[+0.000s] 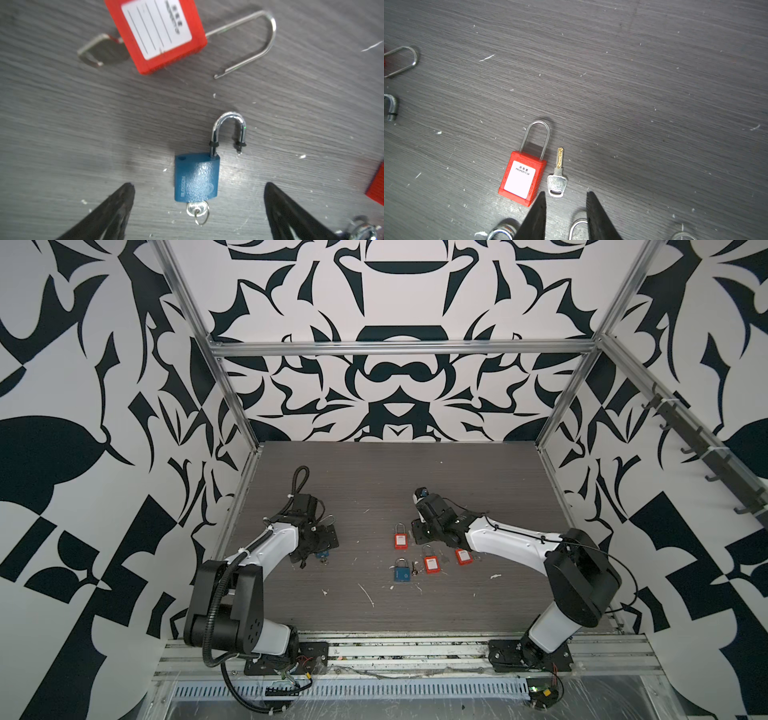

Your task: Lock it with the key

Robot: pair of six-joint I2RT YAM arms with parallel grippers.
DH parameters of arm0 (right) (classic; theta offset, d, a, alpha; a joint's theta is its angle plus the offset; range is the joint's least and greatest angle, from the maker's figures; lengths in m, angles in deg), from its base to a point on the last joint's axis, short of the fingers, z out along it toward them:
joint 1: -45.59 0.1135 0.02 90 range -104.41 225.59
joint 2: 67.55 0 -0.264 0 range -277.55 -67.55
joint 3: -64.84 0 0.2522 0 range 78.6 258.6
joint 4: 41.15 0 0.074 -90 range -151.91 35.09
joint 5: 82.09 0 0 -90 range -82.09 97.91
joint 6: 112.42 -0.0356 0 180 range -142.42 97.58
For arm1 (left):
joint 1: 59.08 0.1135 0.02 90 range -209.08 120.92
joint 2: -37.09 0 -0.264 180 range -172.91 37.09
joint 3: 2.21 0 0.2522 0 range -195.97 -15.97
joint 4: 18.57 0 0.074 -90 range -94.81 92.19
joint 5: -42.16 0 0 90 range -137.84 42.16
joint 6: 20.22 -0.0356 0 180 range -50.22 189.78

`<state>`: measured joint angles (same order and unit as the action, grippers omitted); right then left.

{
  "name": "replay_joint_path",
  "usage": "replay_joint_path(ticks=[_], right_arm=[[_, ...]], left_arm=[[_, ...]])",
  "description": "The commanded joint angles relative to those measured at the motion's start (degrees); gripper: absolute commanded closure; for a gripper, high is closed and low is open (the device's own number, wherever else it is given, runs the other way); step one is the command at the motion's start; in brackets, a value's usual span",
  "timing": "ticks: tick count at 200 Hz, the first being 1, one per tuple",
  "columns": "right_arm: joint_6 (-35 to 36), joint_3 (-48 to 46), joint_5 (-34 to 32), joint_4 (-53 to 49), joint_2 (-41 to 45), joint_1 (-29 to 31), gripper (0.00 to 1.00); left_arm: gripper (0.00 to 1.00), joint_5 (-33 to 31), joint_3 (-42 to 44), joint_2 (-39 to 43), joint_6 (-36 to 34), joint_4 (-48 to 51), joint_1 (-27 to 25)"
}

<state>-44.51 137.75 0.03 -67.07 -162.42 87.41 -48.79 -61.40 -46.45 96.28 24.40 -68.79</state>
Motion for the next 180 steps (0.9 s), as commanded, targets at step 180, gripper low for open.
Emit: replay_joint_path(ticks=[180], right_arm=[[13.64,1.04,16.2,5.62,5.01,0.19,0.59]], left_arm=[[0.01,3.02,-1.59,-0.95,14.62,-11.42,-16.3]])
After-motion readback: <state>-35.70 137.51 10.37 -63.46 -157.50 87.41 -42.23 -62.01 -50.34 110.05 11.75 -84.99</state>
